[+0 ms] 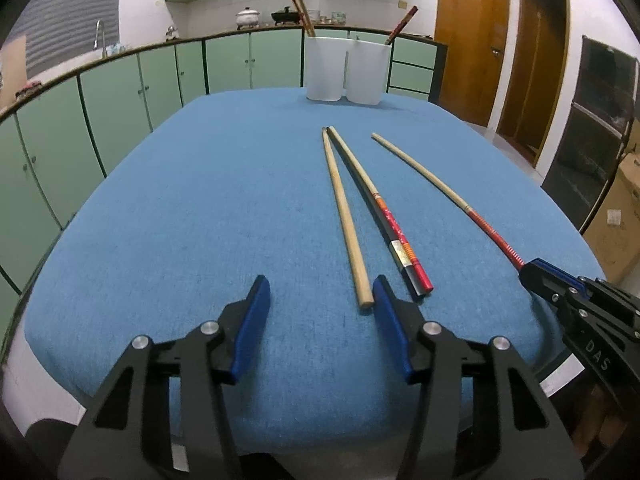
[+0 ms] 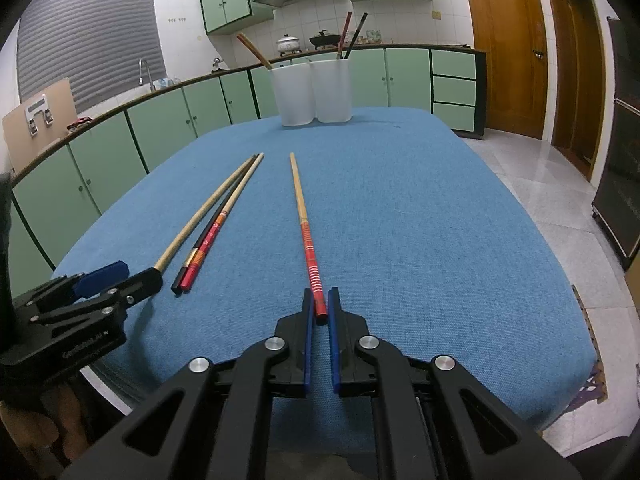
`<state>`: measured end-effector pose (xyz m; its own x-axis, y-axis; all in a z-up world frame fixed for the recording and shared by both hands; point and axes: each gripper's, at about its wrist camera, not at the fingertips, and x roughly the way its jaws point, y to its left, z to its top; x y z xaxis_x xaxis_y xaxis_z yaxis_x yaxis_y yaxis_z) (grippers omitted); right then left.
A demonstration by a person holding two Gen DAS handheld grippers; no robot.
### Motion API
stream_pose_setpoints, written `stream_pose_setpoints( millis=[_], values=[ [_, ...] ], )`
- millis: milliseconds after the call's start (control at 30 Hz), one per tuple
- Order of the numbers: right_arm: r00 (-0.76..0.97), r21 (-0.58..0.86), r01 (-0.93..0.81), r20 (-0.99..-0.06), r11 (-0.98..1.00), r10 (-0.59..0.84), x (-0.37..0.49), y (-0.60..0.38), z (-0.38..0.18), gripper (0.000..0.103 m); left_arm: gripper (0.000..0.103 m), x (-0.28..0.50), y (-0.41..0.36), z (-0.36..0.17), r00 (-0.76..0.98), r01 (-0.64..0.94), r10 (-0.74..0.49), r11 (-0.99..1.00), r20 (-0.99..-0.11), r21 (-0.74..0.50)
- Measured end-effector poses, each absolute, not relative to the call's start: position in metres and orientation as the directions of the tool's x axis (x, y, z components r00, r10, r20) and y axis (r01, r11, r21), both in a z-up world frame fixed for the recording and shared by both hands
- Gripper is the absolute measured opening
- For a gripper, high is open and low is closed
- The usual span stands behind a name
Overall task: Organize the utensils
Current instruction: 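Grasp and lift the bamboo chopstick with the left tool while the right tool lifts the red chopstick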
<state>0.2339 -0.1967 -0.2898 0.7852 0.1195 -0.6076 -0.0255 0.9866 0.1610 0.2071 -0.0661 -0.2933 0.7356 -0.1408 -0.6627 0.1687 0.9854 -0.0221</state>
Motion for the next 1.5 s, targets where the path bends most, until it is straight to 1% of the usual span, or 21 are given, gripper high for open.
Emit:
stream_pose_setpoints(
  millis=[100, 167, 200, 233, 267, 400, 767, 967, 1100, 1500],
  values=[
    [0.790, 0.136, -0.028, -0.605, 0.990, 0.105, 0.233, -0.193, -0.290, 0.008, 0.053, 0.209, -0.067, -0.294, 0.742, 0.172, -0.142, 0.985, -0.655, -0.019],
    [0.786, 0.142, -0.032, -0.607, 0.989, 0.112, 0.234, -0.194, -0.289, 0.008, 0.040, 0.212, -0.065, -0.293, 0.741, 0.179, -0.156, 0.983, -0.653, -0.032],
    [0.784, 0.147, -0.036, -0.609, 0.989, 0.119, 0.234, -0.195, -0.289, 0.008, 0.021, 0.213, -0.064, -0.291, 0.736, 0.189, -0.176, 0.981, -0.653, -0.052],
    [0.782, 0.150, -0.040, -0.611, 0.988, 0.124, 0.234, -0.195, -0.289, 0.007, 0.008, 0.214, -0.062, -0.290, 0.732, 0.194, -0.187, 0.979, -0.655, -0.062],
    [0.781, 0.151, -0.042, -0.612, 0.988, 0.127, 0.234, -0.195, -0.288, 0.007, 0.006, 0.215, -0.061, -0.289, 0.730, 0.196, -0.195, 0.978, -0.655, -0.072],
    [0.789, 0.162, -0.047, -0.599, 0.986, 0.137, 0.229, -0.194, -0.279, 0.006, 0.006, 0.212, -0.054, -0.280, 0.735, 0.183, -0.211, 0.977, -0.644, -0.111],
    [0.853, 0.173, -0.064, -0.501, 0.983, 0.144, 0.199, -0.204, -0.227, 0.006, 0.006, 0.189, -0.032, -0.233, 0.760, 0.145, -0.214, 0.976, -0.614, -0.160],
    [0.882, 0.168, -0.080, -0.447, 0.982, 0.148, 0.196, -0.202, -0.194, 0.006, 0.006, 0.182, -0.022, -0.204, 0.778, 0.142, -0.211, 0.977, -0.591, -0.162],
    [0.893, 0.163, -0.095, -0.422, 0.982, 0.156, 0.198, -0.200, -0.173, 0.006, 0.006, 0.178, -0.022, -0.185, 0.788, 0.147, -0.203, 0.979, -0.582, -0.142],
    [0.888, 0.104, -0.137, -0.428, 0.985, 0.169, 0.217, -0.196, -0.140, 0.006, 0.006, 0.175, -0.026, -0.138, 0.795, 0.176, -0.201, 0.979, -0.573, -0.100]
  ],
)
